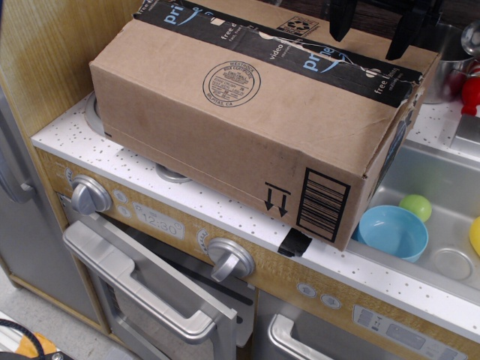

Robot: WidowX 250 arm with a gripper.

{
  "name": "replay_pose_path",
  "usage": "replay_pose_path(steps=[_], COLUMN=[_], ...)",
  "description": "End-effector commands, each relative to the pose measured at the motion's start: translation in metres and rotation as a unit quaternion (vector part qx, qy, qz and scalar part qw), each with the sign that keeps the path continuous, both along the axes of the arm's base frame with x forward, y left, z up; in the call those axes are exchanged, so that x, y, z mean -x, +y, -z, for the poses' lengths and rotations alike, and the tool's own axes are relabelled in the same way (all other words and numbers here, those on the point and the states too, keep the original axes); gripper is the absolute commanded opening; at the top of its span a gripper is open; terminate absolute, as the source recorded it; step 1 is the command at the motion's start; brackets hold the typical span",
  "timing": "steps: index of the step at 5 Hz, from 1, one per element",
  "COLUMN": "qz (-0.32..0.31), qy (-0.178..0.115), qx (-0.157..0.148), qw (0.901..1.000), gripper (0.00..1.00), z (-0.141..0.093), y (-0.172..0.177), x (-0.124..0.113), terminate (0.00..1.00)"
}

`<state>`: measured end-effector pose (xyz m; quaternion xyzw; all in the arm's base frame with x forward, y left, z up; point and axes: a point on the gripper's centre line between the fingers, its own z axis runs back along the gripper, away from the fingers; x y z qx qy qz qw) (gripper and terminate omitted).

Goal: Open large4fbox flaps

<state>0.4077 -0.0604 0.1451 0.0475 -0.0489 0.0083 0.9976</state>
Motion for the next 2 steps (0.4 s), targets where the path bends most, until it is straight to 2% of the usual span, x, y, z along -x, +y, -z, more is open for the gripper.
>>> replay_pose_path(steps=[1,2], qz=[0.000,0.002], qy=[0.000,-0.001], qx=[0.000,-0.002], qw=[1.0000,1.0000], gripper=[1.00,1.00], z=[0.0000,0.0003], y=[0.0000,0.0027], x=[0.0000,-0.0042], terminate=[0.00,0.00])
